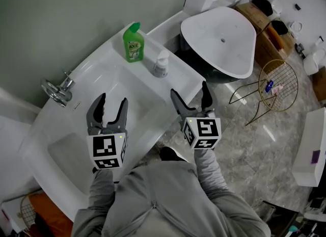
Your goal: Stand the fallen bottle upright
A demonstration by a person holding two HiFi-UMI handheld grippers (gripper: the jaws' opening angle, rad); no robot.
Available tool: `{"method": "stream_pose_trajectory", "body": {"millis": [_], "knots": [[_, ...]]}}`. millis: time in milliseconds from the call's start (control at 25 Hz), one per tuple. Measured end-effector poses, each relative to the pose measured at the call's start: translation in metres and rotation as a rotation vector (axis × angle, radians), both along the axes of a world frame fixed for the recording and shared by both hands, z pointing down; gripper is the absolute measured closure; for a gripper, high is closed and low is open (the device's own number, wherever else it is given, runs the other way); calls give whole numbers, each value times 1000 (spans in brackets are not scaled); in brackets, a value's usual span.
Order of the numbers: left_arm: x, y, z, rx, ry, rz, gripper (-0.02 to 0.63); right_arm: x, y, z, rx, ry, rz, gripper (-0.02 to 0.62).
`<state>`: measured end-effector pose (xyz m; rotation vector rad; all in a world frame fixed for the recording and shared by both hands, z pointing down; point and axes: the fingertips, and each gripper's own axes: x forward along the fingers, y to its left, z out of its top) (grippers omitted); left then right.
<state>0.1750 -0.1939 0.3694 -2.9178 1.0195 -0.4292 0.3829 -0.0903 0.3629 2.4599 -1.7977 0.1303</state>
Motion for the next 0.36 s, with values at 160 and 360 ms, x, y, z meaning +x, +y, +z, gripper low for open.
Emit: {"method": "stream_pose_trajectory", "body": {"millis": [160, 360], "knots": [[0, -1, 1, -2, 1, 3, 308, -1, -2, 1, -5, 3, -1, 146], [2, -2, -1, -4, 2, 6, 308, 0, -5, -2, -9, 6, -1, 146]]}}
